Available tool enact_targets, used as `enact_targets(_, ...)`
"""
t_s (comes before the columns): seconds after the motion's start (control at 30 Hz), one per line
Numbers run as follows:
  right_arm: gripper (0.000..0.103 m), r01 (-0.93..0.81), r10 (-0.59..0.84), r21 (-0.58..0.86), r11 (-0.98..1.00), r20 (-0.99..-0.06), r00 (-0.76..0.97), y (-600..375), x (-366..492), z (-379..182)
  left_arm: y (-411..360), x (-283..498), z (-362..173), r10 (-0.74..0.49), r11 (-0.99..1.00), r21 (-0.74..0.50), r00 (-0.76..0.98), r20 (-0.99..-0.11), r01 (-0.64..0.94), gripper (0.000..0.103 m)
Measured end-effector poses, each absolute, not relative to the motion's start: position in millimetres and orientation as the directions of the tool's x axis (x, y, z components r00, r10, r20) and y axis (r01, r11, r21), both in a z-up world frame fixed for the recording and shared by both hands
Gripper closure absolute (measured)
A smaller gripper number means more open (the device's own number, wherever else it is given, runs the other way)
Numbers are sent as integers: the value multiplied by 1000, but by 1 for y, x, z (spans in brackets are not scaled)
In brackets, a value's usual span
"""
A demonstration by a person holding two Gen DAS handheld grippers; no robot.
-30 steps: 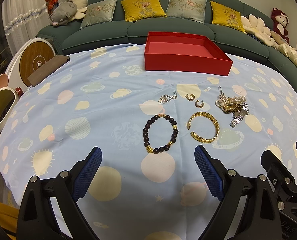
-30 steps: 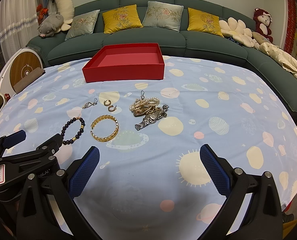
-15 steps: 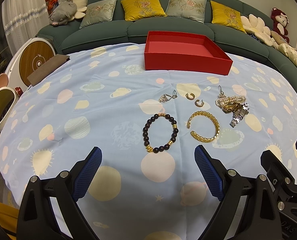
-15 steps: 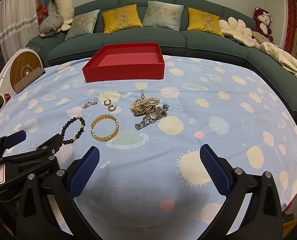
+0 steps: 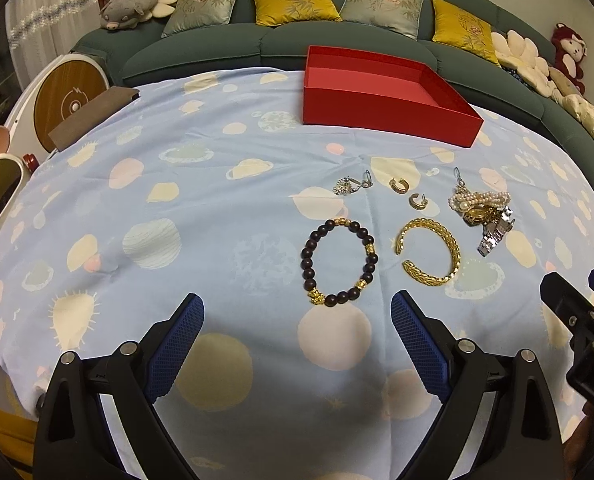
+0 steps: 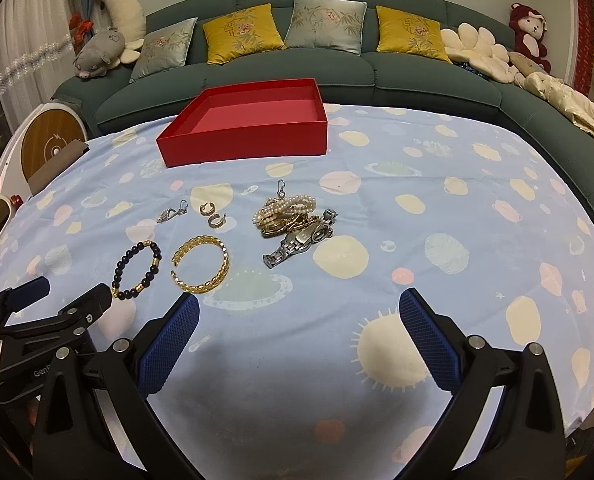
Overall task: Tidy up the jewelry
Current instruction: 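Move left tool to the dark-bead bracelet while right tool reaches the pearl necklace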
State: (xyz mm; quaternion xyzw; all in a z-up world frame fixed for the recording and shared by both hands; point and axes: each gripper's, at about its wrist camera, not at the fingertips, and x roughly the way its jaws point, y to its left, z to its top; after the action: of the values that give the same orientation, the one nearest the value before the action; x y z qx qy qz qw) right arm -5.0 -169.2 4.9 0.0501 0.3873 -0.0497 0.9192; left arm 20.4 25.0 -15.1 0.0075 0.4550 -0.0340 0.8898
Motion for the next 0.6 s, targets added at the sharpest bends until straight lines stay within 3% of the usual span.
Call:
enact_targets(0.4,11,123,-16,94,988,-727,687,-184,33,-1,30,46,-38,-79,996,-46,543,-836,75,11)
enact_targets(0.6,27,111,5,106,988,-746,666,-189,55,-11,22,51,-40,-111,993,-70,538,-836,97,11)
